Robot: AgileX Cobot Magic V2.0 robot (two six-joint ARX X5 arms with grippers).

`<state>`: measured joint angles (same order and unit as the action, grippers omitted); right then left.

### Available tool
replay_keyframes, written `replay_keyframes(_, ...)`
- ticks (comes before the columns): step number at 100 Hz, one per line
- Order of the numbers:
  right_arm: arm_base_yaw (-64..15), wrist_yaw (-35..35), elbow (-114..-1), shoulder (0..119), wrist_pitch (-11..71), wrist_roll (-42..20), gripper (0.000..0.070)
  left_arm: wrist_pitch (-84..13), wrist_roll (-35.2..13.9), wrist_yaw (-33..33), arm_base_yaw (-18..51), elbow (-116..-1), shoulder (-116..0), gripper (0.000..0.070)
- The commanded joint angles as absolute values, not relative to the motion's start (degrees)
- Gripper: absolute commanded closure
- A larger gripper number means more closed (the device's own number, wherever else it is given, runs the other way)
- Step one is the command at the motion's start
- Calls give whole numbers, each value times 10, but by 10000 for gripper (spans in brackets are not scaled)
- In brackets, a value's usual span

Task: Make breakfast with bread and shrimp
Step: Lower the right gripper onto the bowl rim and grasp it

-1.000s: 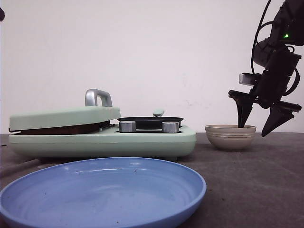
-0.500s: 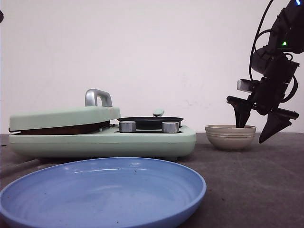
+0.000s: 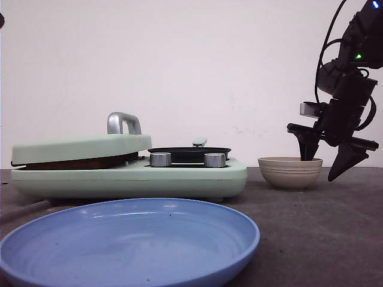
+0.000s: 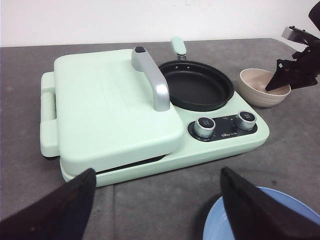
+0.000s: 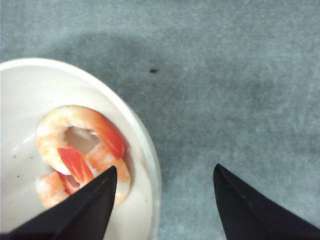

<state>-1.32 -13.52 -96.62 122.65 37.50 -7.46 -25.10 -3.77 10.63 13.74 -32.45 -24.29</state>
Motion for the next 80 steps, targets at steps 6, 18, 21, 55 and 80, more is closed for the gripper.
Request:
replay_keyframes(6, -14, -135, -979, 1242, 376, -68, 339, -246, -35, 105, 138, -326, -243, 278)
replay_keyframes(18, -14, -135, -979, 1242, 375, -68, 340, -246, -34, 105, 138, -326, -243, 278)
replay_keyframes(21, -14, -135, -979, 1242, 376, -69, 340, -246, -34, 105, 138, -326, -243, 278)
replay_keyframes(55, -22, -135, -979, 1242, 374, -68, 355, -247, -34, 105, 138, -326, -243, 278)
replay_keyframes(80, -29, -128, -979, 1242, 364, -69, 362, -247, -34, 105, 138, -326, -243, 278)
